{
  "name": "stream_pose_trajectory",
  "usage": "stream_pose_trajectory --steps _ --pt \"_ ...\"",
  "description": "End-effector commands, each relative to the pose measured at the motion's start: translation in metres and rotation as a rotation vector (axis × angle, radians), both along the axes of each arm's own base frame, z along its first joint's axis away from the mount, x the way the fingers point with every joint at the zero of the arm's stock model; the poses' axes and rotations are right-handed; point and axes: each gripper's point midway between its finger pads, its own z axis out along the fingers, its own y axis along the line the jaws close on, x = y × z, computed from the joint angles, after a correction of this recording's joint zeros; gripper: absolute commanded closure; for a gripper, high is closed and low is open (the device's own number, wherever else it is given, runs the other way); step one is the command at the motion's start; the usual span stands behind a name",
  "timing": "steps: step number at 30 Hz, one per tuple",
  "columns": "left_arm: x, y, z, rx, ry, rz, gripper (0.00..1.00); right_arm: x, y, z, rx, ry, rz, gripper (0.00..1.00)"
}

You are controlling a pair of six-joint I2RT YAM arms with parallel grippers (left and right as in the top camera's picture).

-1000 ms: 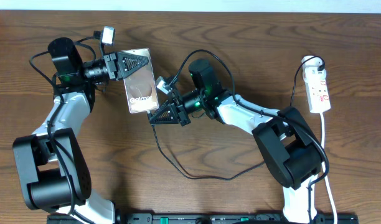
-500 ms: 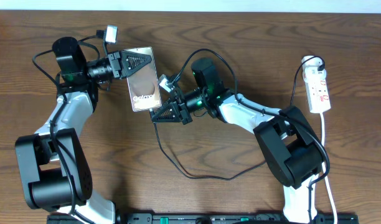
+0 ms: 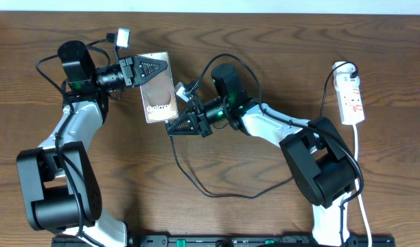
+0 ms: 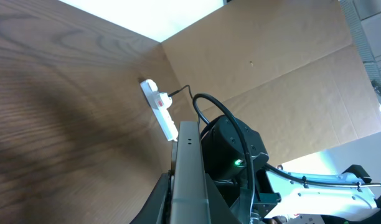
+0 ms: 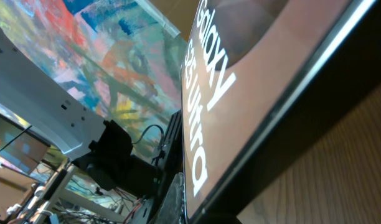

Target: Plug charger to phone and switch on socket

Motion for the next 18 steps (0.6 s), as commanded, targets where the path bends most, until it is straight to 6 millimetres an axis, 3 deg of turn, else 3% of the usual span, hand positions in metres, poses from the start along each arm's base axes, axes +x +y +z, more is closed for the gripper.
stream_pose_trajectory --steps 1,18 --pt "-0.013 -0.017 0.001 -0.011 -0.009 -0.093 0.93 -0.003 -0.001 0.002 0.015 0.012 0.030 0.99" --pt "-0.012 -0.002 0.002 -0.012 -0.030 -0.078 0.93 0.008 -0.013 0.004 0.025 0.018 0.010 0.99"
